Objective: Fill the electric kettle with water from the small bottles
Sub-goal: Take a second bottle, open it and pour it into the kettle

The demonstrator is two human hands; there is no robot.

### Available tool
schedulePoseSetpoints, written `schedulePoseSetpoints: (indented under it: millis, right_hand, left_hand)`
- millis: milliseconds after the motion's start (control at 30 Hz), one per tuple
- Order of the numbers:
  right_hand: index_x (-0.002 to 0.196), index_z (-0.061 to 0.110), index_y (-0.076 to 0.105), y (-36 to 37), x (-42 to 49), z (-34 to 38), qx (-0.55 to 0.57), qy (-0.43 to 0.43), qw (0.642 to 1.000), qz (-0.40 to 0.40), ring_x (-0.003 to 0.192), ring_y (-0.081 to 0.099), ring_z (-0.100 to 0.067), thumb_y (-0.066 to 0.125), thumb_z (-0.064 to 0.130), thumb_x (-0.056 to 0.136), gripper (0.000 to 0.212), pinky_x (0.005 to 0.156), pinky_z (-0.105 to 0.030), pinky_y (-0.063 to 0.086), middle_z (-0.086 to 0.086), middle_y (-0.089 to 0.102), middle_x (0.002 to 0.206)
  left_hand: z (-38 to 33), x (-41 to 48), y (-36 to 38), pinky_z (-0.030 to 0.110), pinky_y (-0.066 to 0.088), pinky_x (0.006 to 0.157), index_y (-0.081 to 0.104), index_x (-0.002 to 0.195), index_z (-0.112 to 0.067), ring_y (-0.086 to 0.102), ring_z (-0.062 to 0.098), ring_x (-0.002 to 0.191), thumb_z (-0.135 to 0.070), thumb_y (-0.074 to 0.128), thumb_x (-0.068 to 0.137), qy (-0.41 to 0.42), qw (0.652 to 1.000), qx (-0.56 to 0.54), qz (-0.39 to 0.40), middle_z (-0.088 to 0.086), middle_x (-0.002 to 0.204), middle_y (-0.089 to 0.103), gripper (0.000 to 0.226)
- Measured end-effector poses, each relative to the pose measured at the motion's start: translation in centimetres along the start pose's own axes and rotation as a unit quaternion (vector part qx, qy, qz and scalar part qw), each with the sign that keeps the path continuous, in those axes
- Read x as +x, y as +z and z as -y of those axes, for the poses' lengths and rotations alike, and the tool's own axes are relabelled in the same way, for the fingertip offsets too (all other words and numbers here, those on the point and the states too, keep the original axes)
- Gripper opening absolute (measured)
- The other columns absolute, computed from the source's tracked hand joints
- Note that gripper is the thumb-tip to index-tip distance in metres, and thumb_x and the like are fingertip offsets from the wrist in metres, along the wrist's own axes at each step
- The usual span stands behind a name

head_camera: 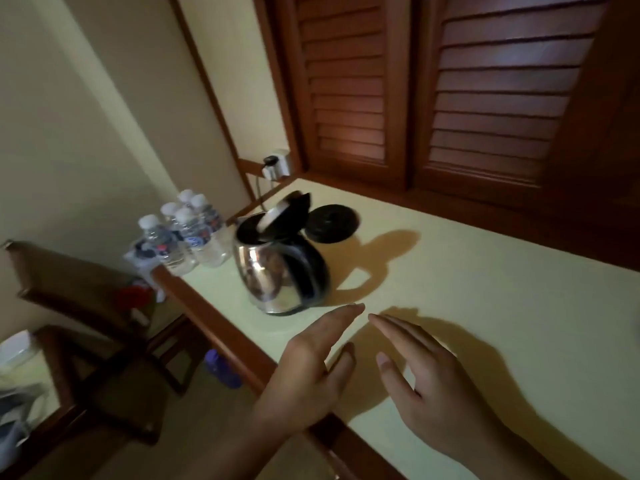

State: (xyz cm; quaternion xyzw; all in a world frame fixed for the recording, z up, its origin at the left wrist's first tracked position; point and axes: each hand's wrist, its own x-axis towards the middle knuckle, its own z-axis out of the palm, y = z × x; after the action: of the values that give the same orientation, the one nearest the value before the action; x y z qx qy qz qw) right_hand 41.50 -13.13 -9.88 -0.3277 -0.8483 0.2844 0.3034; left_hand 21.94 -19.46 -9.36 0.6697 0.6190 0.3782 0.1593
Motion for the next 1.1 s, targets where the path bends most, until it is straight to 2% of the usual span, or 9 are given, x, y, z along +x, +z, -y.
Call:
schedulePoseSetpoints:
  millis: [233,333,433,500,567,667,733,867,1100]
  right_hand:
    - [0.146,0.025,0.051,10.6,5.0,7.4,0.052,-0.066,0.996,0.021,0.138,0.044,0.001,0.054,0.027,0.1,0.046,0.111,-0.022,0.04,0.02,0.05,0.147]
    - [0.145,0.024,0.053,15.7,8.3,10.6,0.043,-0.074,0.996,0.009,0.136,0.042,0.006,0.055,0.027,0.101,0.044,0.111,-0.015,0.034,0.019,0.051,0.145]
    - [0.143,0.022,0.053,21.1,12.8,13.1,-0.016,-0.073,0.997,-0.004,0.131,0.038,0.013,0.053,0.031,0.102,0.042,0.109,-0.004,0.021,0.013,0.055,0.141]
    - [0.144,0.018,0.051,24.4,16.0,13.8,-0.062,-0.058,0.996,-0.016,0.13,0.038,0.006,0.052,0.032,0.102,0.044,0.109,-0.001,0.013,0.005,0.055,0.144]
    - [0.149,0.016,0.044,27.2,18.9,13.7,-0.128,-0.029,0.991,-0.012,0.141,0.037,-0.01,0.045,0.039,0.104,0.051,0.117,-0.013,0.015,-0.001,0.047,0.153]
    - [0.158,0.011,0.025,30.1,21.6,12.6,-0.229,0.048,0.972,0.034,0.154,0.018,-0.022,0.025,0.047,0.105,0.064,0.126,-0.041,0.014,-0.009,0.026,0.165]
    - [0.16,0.009,0.016,31.3,22.4,11.9,-0.278,0.087,0.955,0.057,0.156,0.008,-0.023,0.016,0.049,0.103,0.069,0.127,-0.044,0.008,-0.01,0.015,0.168]
    - [0.16,0.009,0.012,32.3,22.6,11.4,-0.318,0.125,0.938,0.062,0.156,0.003,-0.021,0.011,0.052,0.101,0.073,0.127,-0.044,0.002,-0.009,0.01,0.169]
    - [0.157,0.008,0.028,32.7,22.3,11.1,-0.334,0.109,0.936,0.034,0.154,0.019,-0.022,0.021,0.052,0.103,0.07,0.126,-0.045,0.013,-0.011,0.027,0.164]
  left_hand:
    - [7.5,-4.5,-10.9,0.02,0.05,0.105,0.06,0.147,-0.023,0.058,0.0,0.134,-0.006,0.065,0.098,-0.022,0.996,-0.003,-0.088,-0.022,0.141,0.064,0.052]
    - [12.4,-5.1,-15.4,0.03,0.053,0.104,0.061,0.146,-0.023,0.062,0.003,0.13,-0.021,0.063,0.101,-0.044,0.992,0.0,-0.123,-0.016,0.139,0.066,0.045]
    - [17.5,-4.8,-19.5,0.028,0.054,0.103,0.062,0.144,-0.02,0.063,0.003,0.127,-0.018,0.065,0.104,-0.05,0.986,0.0,-0.159,-0.013,0.135,0.068,0.04]
    - [20.6,-4.0,-21.6,0.029,0.055,0.102,0.064,0.141,-0.02,0.064,0.002,0.124,-0.015,0.068,0.102,-0.061,0.98,-0.012,-0.187,-0.012,0.13,0.07,0.04]
    - [23.8,-2.7,-23.2,0.035,0.057,0.099,0.064,0.138,-0.023,0.067,0.005,0.117,-0.018,0.07,0.1,-0.08,0.973,-0.027,-0.217,-0.012,0.125,0.07,0.038]
    - [28.0,-0.2,-24.4,0.045,0.058,0.096,0.06,0.137,-0.025,0.066,0.011,0.112,-0.029,0.073,0.097,-0.113,0.961,-0.041,-0.25,-0.009,0.123,0.067,0.042]
    - [29.7,1.5,-24.6,0.045,0.057,0.101,0.056,0.14,-0.024,0.064,0.012,0.12,-0.032,0.077,0.093,-0.13,0.954,-0.076,-0.26,-0.007,0.13,0.064,0.052]
    - [31.1,3.7,-24.4,0.033,0.053,0.104,0.045,0.147,-0.022,0.061,0.007,0.125,-0.029,0.082,0.09,-0.145,0.953,-0.128,-0.234,-0.009,0.139,0.059,0.068]
    - [31.3,5.2,-23.9,0.006,0.046,0.081,0.047,0.139,-0.018,0.062,-0.002,0.101,-0.025,0.08,0.093,-0.159,0.952,-0.133,-0.225,-0.013,0.121,0.063,0.057]
